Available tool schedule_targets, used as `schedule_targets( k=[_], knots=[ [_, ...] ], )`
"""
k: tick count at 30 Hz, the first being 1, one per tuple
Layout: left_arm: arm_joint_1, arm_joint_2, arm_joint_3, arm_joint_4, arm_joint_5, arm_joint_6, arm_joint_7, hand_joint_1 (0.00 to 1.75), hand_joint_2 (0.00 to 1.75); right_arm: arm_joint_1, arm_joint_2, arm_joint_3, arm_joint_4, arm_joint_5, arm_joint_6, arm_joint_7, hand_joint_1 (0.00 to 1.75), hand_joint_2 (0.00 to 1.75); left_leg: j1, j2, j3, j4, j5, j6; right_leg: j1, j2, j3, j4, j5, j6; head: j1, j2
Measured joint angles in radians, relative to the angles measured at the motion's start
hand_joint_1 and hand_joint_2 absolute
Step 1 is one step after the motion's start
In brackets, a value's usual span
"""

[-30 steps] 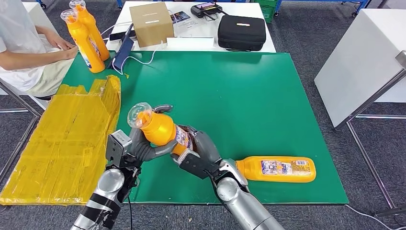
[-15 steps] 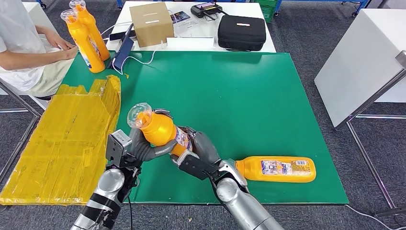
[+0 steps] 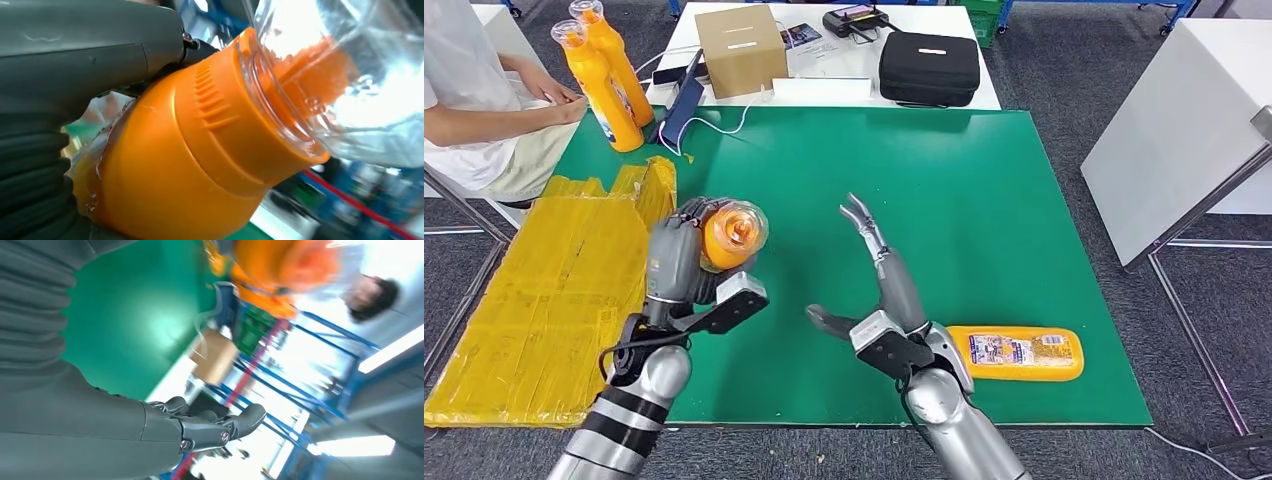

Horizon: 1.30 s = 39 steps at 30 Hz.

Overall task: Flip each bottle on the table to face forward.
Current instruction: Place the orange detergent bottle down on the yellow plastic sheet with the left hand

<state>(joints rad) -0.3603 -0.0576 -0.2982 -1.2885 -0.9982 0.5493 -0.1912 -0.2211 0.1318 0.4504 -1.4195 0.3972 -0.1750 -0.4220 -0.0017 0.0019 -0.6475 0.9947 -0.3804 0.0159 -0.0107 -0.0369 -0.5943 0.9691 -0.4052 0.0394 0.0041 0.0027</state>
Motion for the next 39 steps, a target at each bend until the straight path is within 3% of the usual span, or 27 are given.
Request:
schedule_targets(
  k=[6,8,13,19,30,31,34,35,39],
  knots=[
    [-0.123,0.066,0.058,0.221,-0.490,0.132,0.227,1.75,1.75,0.021,-0.012,-0.010,-0.121,-0.101,0.030,-0.021,0.00,1.75,0.000,0.001,0.001,0.000,0.001,0.000,0.000,0.001,0.000,0.001,0.000,0.000,0.000,0.000],
    [-0.150,0.085,0.070,0.285,-0.552,0.141,0.261,1.75,1.75,0.022,-0.016,-0.010,-0.142,-0.104,0.030,-0.024,0.00,1.75,0.000,0.001,0.001,0.000,0.001,0.000,0.000,0.001,0.000,0.001,0.000,0.000,0.000,0.000],
    [-0.194,0.113,0.077,0.397,-0.568,0.135,0.300,1.75,1.75,0.023,-0.022,-0.010,-0.170,-0.099,0.027,-0.028,0.00,1.75,0.000,0.001,0.001,0.000,0.001,0.000,0.000,0.000,0.000,0.001,0.000,0.000,0.000,0.000],
    [-0.266,0.153,0.010,0.588,-0.570,0.120,0.365,1.75,1.75,0.022,-0.026,-0.010,-0.183,-0.093,0.017,-0.032,0.00,1.75,0.000,0.001,0.001,0.000,0.000,0.000,0.000,0.000,0.000,0.001,0.000,0.000,0.000,0.000],
    [-0.280,0.171,-0.029,0.760,-0.558,0.072,0.319,1.75,1.75,0.023,-0.036,-0.010,-0.187,-0.090,0.000,-0.032,0.00,1.75,0.000,0.001,0.000,0.000,0.000,0.000,0.000,0.000,0.000,0.001,0.000,0.000,0.000,0.000],
    [-0.280,0.171,-0.029,0.766,-0.557,0.069,0.317,1.41,1.75,0.023,-0.036,-0.010,-0.187,-0.089,0.000,-0.032,0.00,1.75,0.000,0.001,0.000,0.000,0.000,0.000,0.000,0.000,0.000,0.001,0.000,0.000,0.000,0.000],
    [-0.279,0.171,-0.030,0.782,-0.555,0.058,0.312,0.10,1.75,0.023,-0.036,-0.010,-0.187,-0.083,0.000,-0.029,0.00,1.75,0.000,0.001,0.001,0.000,0.000,0.000,0.000,0.000,0.000,0.001,0.000,0.000,0.000,0.000],
    [-0.278,0.170,-0.030,0.787,-0.554,0.056,0.311,0.00,1.75,0.023,-0.036,-0.009,-0.187,-0.080,0.000,-0.028,0.00,1.75,0.000,0.001,0.001,0.000,0.000,0.000,0.000,0.000,0.000,0.001,0.000,0.000,0.000,0.000],
    [-0.266,0.167,-0.030,0.802,-0.550,0.056,0.310,0.00,1.75,0.023,-0.037,-0.008,-0.187,-0.068,-0.001,-0.022,0.00,1.75,0.000,0.001,0.001,0.000,0.000,0.000,0.000,0.000,0.000,0.001,0.000,0.000,0.000,0.000]
  ],
)
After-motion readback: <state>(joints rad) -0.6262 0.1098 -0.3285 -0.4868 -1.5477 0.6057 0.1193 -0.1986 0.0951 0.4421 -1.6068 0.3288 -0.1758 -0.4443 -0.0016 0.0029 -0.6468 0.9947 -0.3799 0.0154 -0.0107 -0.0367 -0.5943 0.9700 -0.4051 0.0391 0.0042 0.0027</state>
